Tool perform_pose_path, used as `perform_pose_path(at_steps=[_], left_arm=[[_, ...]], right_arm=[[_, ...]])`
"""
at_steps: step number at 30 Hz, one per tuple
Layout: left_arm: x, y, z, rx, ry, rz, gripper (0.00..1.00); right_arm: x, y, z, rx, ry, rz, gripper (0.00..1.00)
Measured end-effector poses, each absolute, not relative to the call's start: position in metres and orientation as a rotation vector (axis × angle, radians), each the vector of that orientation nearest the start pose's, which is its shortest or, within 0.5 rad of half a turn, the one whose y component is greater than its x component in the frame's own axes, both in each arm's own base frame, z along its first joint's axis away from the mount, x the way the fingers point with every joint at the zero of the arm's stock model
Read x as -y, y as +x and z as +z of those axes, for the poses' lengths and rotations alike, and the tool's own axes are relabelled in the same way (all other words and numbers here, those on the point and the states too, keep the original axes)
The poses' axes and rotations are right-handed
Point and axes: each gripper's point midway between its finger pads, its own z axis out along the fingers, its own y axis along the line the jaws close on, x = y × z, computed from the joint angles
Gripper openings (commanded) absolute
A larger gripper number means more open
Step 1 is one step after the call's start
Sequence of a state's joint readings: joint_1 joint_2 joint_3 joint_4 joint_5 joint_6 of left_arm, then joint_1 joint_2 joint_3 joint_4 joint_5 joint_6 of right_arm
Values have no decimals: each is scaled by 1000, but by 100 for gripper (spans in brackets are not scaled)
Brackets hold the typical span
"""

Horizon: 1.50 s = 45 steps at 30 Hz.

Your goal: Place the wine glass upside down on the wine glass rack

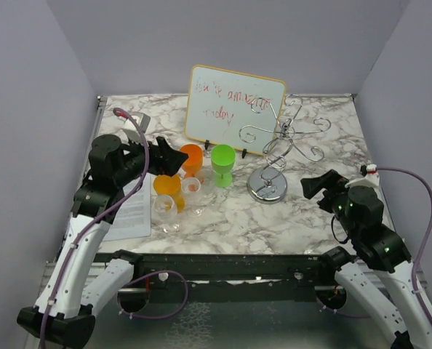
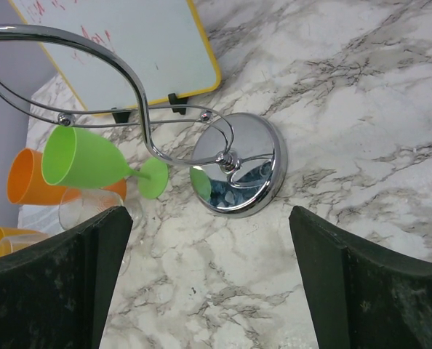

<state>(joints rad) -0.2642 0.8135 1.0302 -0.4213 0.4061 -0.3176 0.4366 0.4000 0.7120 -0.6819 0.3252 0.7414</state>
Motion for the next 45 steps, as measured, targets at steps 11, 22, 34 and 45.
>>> perform_pose_path(at_steps=[11,22,34,45], left_arm=[[217,273,269,-2086,303,-889,55],[290,303,257,-2070,484,-873,49],[305,324,221,-2105,515,-848,51],[315,329,183,-2179,549,-824,44]], right_arm=[[-73,211,203,-1968,534,473,90],[-91,208,147,-2100,662,548,83],[-120,210,120,-2195,669,681,81],[-127,209,105,-2231,706,712,80]])
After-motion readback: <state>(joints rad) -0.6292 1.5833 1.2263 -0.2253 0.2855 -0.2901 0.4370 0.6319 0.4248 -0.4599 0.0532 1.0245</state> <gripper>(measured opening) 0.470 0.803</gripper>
